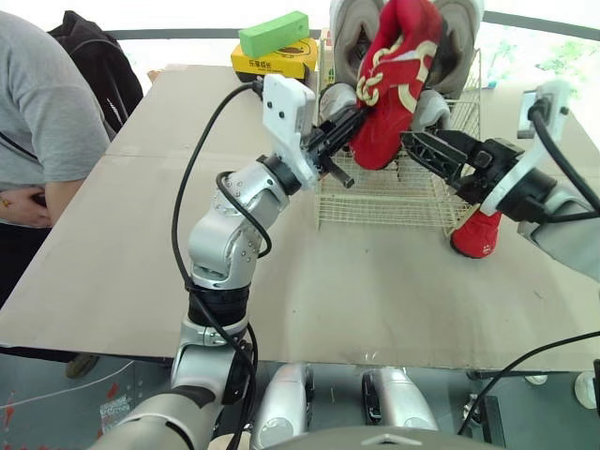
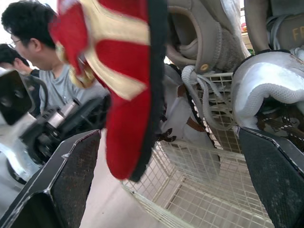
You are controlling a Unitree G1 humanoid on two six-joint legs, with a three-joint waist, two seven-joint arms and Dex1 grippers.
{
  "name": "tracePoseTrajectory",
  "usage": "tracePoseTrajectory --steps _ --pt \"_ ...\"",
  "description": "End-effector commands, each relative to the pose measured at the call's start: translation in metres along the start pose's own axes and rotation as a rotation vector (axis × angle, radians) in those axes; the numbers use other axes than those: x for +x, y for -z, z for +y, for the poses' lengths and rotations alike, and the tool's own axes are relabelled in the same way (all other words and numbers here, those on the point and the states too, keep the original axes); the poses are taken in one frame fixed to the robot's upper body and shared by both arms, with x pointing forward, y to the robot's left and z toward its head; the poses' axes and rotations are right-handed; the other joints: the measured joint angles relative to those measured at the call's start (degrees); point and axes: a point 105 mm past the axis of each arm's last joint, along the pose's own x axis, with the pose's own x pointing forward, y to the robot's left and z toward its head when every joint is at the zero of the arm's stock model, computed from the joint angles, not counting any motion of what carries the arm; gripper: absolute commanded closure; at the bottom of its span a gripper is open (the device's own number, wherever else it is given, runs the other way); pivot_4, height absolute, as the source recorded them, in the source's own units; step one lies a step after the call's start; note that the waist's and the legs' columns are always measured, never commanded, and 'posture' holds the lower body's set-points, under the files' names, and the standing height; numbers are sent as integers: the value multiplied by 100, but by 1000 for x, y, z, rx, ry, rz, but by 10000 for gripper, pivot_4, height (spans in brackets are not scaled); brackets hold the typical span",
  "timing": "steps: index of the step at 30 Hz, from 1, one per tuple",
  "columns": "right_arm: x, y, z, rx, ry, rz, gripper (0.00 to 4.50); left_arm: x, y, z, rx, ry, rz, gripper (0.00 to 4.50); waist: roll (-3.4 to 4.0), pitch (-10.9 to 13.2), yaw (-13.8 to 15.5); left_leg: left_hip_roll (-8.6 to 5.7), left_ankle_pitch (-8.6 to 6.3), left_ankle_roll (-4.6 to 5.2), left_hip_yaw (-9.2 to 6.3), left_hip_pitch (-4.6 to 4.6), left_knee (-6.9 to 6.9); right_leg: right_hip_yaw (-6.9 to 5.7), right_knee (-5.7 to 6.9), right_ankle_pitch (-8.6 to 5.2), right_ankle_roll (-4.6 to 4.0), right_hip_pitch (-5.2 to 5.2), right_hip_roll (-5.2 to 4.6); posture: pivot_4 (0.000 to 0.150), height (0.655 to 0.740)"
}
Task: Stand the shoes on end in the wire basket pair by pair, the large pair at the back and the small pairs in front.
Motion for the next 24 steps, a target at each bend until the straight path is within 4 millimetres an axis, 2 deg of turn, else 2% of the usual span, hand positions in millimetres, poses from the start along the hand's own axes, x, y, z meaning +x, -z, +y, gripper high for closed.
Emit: tracePoseTrajectory --steps 1,5,7,11,13,18,20,24 --pt "1 -9 6 -44 -14 -39 0 0 -27 6 50 -64 -145 44442 0 0 -7 0 0 0 0 0 0 0 0 0 0 0 0 1500 7400" --pt "2 -8 6 -55 -14 -43 0 -3 -34 9 119 -131 -268 44442 0 0 -13 0 0 0 -1 1 -1 0 1 0 0 0 1 1500 7400" --pt "-1 -4 5 -70 -9 -36 0 -8 -29 11 109 -177 -328 44442 0 0 -10 0 0 1 1 0 -2 0 -1 0 0 0 1 1500 7400" --pt "-25 -3 18 -151 -119 -131 0 -21 -12 8 52 -242 -397 44442 1 -1 49 -1 -1 1 0 -2 -6 3 -6 0 0 1 -6 1500 7400" --pt "-38 -1 17 -171 -136 -155 0 -25 -4 6 37 -261 -397 44442 1 -1 68 0 -1 2 -4 -7 -7 3 -9 0 0 0 -5 1500 7400" --pt "-57 9 -5 -495 -71 -57 0 -32 20 -5 24 -275 -343 44442 1 -1 77 -4 -2 4 3 5 -6 -1 -9 0 2 6 -1 1500 7400" --pt "-70 13 -7 -542 -124 -12 0 -32 33 -15 43 -282 -311 44442 1 -3 108 -5 -2 4 4 12 -5 1 -7 0 2 9 1 1500 7400" --pt "-74 26 -2 -560 -245 48 0 -35 41 -9 120 -328 -304 44442 0 -3 60 -5 -2 3 4 17 -2 5 -6 1 2 14 8 1500 7400"
